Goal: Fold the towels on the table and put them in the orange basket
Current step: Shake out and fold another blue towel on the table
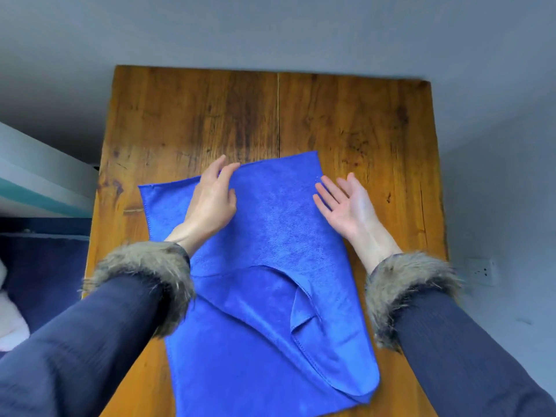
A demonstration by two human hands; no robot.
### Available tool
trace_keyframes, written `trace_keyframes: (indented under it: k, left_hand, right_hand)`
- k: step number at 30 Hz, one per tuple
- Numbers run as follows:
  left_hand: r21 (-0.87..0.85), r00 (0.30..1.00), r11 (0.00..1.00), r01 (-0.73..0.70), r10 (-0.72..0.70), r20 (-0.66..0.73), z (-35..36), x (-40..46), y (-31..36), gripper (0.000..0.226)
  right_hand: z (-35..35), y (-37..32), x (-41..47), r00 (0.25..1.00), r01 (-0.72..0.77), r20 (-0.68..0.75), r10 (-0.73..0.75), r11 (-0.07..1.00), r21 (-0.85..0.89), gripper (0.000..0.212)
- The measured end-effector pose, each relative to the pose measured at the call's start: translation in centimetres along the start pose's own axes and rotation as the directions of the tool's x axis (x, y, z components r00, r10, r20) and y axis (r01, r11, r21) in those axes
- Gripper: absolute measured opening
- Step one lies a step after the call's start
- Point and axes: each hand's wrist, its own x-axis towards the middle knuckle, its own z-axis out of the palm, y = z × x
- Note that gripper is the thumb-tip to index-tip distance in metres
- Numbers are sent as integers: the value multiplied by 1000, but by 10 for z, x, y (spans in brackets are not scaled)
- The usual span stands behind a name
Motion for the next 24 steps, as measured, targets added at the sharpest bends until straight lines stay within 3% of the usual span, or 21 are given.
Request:
trace_keyframes:
  k: [3,5,7,10,13,15,17,20,24]
  left_hand:
    - [94,999,994,-50,50,7,7,-15,-5,44]
    - [100,999,994,-40,38,19,12,-35,-10,36]
    - [75,999,997,35,-34,-14,13,-60,-14,27]
    - [65,992,990,125,-123,-33,9,-93,-21,18]
    - [69,986,984,165,-165,-11,3,-119,-33,20]
    - [79,979,977,197,-200,30,-2,-131,-42,27]
    - [90,970,972,218,-226,89,-8,-141,-52,31]
    - [124,962,970,207,-225,155,-17,-152,-64,26]
    - [223,919,947,232,-288,269,-34,-155,-71,12]
  right_hand:
    - [0,12,-5,988,124,-22,-152,872,-473,32]
    - [0,21,-16,956,248,80,-281,635,-732,16]
    - [-6,31,-29,930,327,229,-287,363,-872,13]
    - [-24,52,-50,954,268,269,-129,-28,-963,37]
    - [-44,68,-74,978,196,210,7,-391,-899,68]
    - [-54,74,-85,984,157,176,17,-539,-828,62]
    - [-60,76,-90,987,110,157,-34,-568,-816,39]
    - [-60,75,-94,973,42,151,-176,-509,-860,8]
    - [-52,58,-102,944,38,132,-303,-297,-954,29]
